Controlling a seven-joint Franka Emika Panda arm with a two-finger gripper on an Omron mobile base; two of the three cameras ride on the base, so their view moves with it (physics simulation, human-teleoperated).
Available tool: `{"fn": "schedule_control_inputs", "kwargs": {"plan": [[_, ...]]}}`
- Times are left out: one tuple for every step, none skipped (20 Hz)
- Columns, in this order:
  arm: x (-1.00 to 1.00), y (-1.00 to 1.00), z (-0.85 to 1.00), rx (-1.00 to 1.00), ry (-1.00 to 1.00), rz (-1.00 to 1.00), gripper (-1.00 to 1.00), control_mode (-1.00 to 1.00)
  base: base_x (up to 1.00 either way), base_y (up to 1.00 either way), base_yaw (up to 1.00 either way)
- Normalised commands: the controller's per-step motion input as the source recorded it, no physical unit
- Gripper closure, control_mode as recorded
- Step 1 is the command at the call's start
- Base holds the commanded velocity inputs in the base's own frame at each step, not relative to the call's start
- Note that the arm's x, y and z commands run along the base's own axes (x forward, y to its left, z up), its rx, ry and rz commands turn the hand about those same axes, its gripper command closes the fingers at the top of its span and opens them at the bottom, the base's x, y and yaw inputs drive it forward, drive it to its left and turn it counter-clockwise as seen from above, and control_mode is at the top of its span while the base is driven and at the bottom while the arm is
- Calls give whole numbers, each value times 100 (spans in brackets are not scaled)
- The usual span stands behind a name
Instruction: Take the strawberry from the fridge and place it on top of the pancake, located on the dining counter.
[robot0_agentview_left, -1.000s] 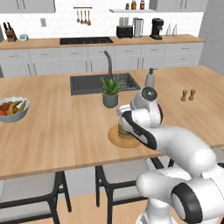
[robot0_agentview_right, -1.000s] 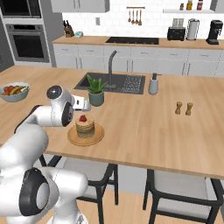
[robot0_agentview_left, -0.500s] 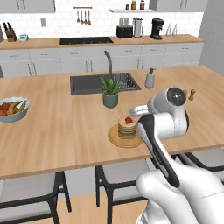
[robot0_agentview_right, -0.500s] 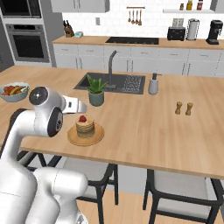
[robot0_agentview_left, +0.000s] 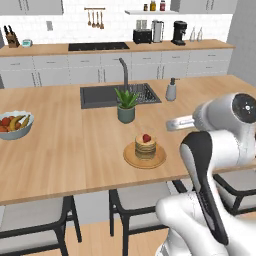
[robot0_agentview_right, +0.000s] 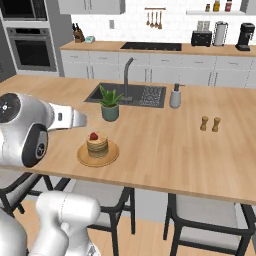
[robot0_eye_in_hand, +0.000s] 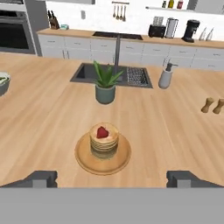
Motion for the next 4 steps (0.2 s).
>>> {"fn": "schedule_control_inputs", "kwargs": {"plan": [[-100, 0, 96, 0, -1, 0, -100, -100, 0, 0, 0], [-100, 0, 88, 0, -5, 0, -100, -100, 0, 0, 0], [-100, 0, 85, 0, -5, 0, -100, -100, 0, 0, 0], [-100, 0, 79, 0, -8, 0, -100, -100, 0, 0, 0]]}}
